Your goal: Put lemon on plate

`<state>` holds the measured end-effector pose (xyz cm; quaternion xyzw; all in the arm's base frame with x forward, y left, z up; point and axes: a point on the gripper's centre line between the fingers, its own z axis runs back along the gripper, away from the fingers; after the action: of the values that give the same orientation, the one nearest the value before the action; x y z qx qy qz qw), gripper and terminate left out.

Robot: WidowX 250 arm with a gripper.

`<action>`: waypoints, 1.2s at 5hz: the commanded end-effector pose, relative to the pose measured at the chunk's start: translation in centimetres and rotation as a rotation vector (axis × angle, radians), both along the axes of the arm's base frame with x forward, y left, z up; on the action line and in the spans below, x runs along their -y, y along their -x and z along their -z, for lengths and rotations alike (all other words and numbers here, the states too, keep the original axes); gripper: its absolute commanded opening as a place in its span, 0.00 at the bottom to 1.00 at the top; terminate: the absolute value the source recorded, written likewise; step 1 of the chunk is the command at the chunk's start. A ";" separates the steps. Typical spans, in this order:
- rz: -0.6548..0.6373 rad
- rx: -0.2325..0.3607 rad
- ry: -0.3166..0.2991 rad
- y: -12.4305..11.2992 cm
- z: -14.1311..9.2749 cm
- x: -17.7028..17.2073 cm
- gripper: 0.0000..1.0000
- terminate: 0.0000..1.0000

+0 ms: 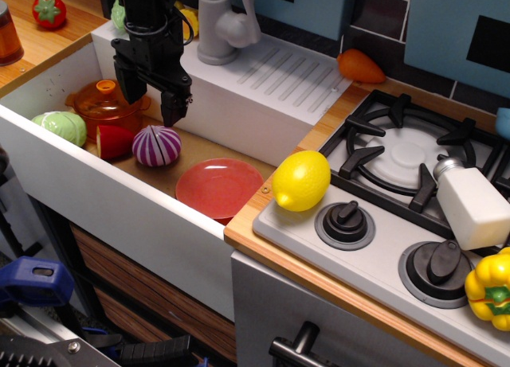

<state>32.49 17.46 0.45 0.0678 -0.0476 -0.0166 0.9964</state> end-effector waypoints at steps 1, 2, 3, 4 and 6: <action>0.000 0.000 0.000 0.0 0.0 0.0 1.00 0.00; -0.017 0.008 -0.024 0.2 -3.1 3.4 1.00 0.00; -0.022 0.019 -0.054 0.6 -6.6 7.0 1.00 0.00; -0.021 0.050 -0.080 1.3 -8.7 11.0 1.00 0.00; -0.041 0.024 -0.013 2.9 -10.1 18.1 1.00 0.00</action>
<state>28.94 -1.76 8.97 0.0638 -0.0268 -0.0044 0.9976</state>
